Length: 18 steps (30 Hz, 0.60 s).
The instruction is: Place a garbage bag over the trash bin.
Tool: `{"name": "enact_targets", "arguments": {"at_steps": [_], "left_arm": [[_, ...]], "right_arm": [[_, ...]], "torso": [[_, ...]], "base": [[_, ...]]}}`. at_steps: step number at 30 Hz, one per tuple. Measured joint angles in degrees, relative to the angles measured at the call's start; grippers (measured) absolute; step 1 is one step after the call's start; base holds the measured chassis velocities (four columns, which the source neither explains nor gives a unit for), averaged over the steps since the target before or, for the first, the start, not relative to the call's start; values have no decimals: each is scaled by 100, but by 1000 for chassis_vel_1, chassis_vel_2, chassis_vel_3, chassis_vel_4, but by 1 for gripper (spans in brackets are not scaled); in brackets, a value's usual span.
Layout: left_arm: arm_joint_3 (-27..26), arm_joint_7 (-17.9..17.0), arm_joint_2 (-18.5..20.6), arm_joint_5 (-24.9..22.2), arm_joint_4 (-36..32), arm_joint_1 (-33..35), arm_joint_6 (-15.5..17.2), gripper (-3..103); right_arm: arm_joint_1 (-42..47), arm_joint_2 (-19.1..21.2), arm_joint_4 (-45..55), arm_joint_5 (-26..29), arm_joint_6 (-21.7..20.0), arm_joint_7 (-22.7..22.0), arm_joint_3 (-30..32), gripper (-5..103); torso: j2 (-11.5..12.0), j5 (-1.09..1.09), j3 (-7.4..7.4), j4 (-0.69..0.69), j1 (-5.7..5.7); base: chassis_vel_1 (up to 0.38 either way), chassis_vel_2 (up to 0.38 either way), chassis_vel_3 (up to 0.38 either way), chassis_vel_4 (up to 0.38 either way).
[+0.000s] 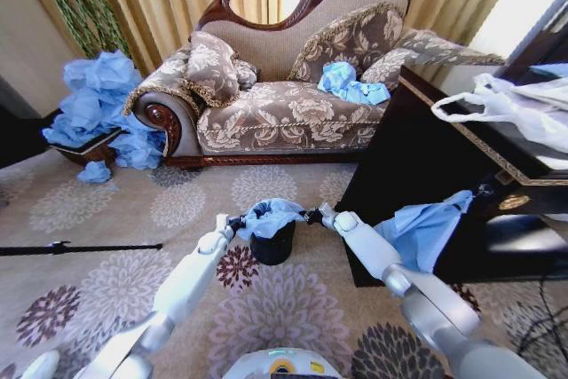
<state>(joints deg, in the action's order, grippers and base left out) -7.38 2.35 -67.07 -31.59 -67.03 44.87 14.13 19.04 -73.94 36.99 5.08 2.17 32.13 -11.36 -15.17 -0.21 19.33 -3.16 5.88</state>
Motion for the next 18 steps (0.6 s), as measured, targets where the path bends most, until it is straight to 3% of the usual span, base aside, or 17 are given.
{"name": "enact_targets", "arguments": {"at_steps": [9,18], "left_arm": [[-378,7,257,367,-868,720,-150,0],[-467,166,109,1323,-458,721,-773,0]], "right_arm": [[343,184,297,-243,289,-9,65,0],[859,79,271,-606,450,-318,380,0]], "torso": [[0,0,-1,0,0],[0,0,-1,-2,0]], "base": [[0,0,0,0],[0,0,0,0]]}}
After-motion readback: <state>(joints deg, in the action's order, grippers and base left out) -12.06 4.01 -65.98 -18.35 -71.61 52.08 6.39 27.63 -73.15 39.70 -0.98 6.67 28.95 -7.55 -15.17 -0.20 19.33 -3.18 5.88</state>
